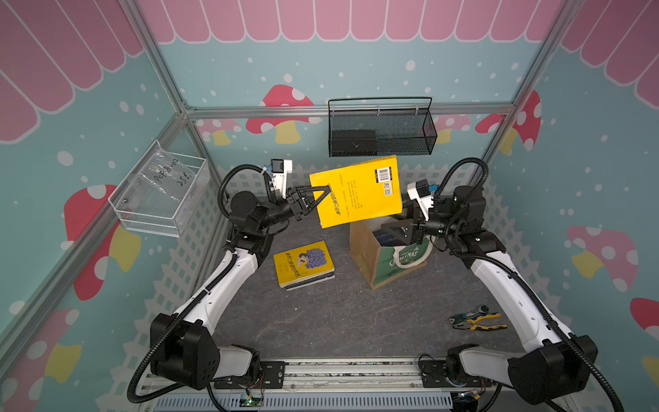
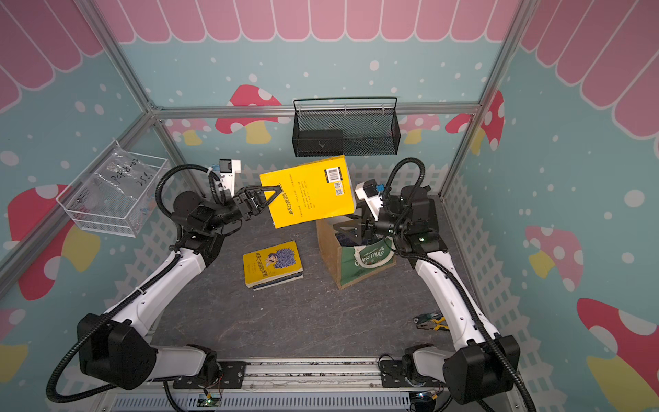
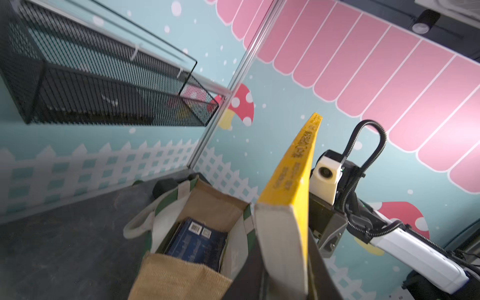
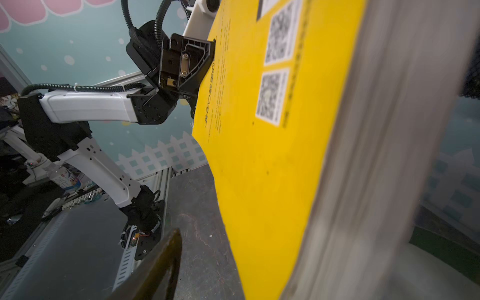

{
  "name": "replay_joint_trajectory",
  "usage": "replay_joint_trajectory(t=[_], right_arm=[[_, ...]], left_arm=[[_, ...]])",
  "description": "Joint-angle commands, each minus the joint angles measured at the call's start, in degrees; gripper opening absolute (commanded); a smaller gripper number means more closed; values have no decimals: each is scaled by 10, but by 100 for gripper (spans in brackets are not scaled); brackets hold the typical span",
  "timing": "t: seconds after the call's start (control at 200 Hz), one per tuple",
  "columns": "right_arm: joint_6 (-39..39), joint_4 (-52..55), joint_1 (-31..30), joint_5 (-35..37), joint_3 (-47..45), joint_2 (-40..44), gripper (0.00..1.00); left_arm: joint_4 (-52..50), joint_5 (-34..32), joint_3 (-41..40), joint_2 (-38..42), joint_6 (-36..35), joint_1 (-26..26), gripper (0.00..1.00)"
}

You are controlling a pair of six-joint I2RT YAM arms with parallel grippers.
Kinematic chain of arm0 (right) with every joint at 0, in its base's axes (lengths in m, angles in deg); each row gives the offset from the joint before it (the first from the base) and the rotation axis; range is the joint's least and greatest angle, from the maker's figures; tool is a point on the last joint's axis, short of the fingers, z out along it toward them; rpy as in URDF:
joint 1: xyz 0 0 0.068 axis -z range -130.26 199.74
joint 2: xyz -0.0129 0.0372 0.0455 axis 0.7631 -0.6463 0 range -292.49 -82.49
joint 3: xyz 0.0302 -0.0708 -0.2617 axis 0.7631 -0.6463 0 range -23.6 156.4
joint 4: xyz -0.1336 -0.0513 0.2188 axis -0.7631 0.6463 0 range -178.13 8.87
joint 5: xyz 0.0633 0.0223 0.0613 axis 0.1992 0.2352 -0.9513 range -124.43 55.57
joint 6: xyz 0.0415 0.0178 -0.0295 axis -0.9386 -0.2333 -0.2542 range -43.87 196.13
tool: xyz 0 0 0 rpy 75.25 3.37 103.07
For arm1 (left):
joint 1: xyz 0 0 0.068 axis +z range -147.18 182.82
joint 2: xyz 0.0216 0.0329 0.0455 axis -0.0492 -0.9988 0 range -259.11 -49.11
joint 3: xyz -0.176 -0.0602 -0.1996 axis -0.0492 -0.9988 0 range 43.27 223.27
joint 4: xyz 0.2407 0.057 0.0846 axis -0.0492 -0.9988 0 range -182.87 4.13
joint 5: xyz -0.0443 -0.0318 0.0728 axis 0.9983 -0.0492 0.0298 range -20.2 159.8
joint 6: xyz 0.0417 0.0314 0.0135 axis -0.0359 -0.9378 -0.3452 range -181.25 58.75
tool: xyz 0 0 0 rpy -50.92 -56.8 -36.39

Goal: Put the books into the canvas bag
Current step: Adjust the book.

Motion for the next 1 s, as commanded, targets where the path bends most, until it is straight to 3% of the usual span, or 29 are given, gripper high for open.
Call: replay_joint_trajectory(t=[0.0, 0.07, 0.21, 0.445, 0.74, 0.821, 0.996], right_arm=[[-64, -99, -2, -16, -6, 10, 55], [-96, -131, -2, -16, -8, 8, 57], [-166, -229, -2, -26, -26, 6, 71], [-257, -355, -2, -32, -37, -9, 76], [-265, -352, -2, 41, -31, -11, 79], [-265, -350, -2, 50, -32, -14, 66], [-262, -340, -2, 49, -24, -13, 6]], left_arm=[[139, -19, -4, 6, 73, -1, 0], [143, -15, -10, 4, 75, -3, 0], [152, -12, -21, 5, 80, -4, 0], [134, -15, -33, 13, 72, -4, 0], [153, -22, -57, 23, 85, -4, 0], [149, -24, -59, 27, 83, -4, 0], [116, -32, -60, 30, 64, -4, 0]])
